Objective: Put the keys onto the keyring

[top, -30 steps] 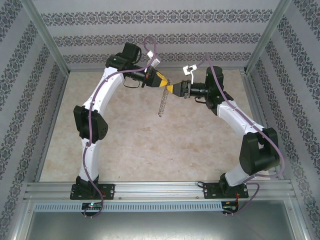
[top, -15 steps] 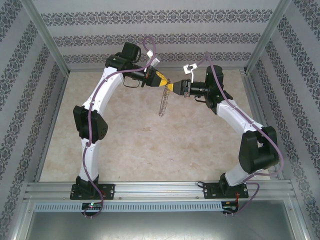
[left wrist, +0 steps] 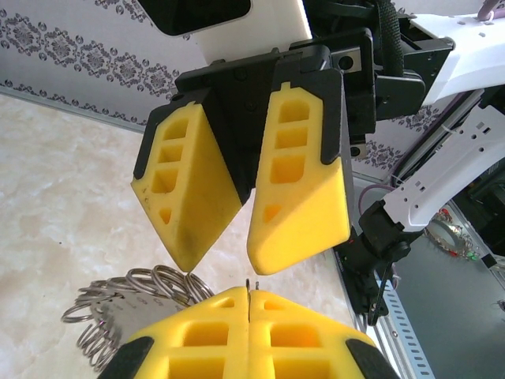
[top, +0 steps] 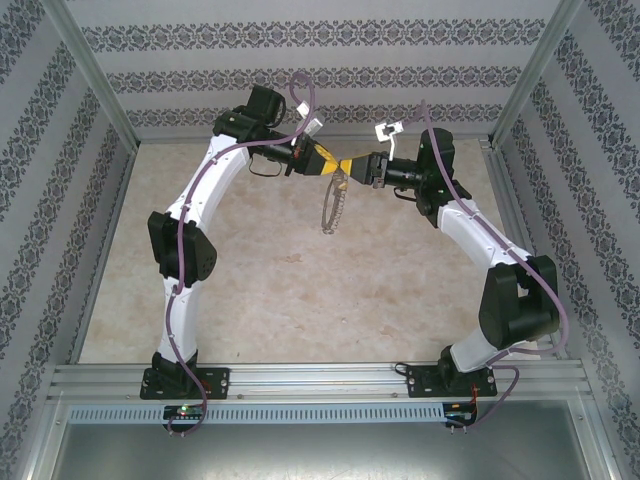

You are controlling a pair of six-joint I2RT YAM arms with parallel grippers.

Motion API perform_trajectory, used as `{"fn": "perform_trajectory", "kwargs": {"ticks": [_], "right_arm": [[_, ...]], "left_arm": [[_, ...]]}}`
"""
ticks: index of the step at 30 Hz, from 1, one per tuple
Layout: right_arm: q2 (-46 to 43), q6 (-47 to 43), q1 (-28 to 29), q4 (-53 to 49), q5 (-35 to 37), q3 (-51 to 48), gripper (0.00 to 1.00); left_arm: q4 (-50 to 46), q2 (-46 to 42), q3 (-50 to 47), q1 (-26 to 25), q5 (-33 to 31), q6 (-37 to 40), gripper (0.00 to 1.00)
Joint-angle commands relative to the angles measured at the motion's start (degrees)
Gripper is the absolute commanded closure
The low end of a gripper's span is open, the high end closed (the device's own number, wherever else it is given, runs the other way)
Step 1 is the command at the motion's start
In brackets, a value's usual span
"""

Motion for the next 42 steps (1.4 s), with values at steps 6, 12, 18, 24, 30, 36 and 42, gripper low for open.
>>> {"fn": "perform_trajectory", "kwargs": {"ticks": [6, 12, 18, 24, 30, 36, 42], "right_arm": [[-0.3, -0.2, 1.2, 1.8, -1.2, 0.1, 0.67], [0.0, -0.4, 1.8, 1.5, -2.1, -0.4, 0.69], [0.3, -1.2, 2.2, 0.7, -2.3, -1.1, 0.83], [0.0, -2.7, 2.0, -1.5, -2.5, -0.4, 1.00], [0.4, -13.7, 0.7, -17.6, -3.7, 7.2, 1.00], [5.6, -40.3, 0.4, -54.5, -2.6, 26.2, 1.00], [12.6, -58.6, 1.9, -81.4, 4.2, 45.5, 1.00]], "left_arm": [[0.4, -2.7, 1.2, -0.3, 2.9, 0.0, 1.00], [0.9, -2.7, 1.2, -0.3, 2.8, -0.4, 1.00], [1.5, -2.7, 1.2, -0.3, 2.7, -1.1, 1.00], [2.6, -2.7, 1.2, -0.5, 1.9, -2.2, 1.00], [1.2, -3.5, 1.5, 0.5, -1.3, -1.7, 0.81], [-4.4, -6.4, 1.0, 3.3, -2.2, 3.5, 0.61], [-9.3, -7.4, 0.9, 4.4, -4.2, 7.4, 0.54]]}}
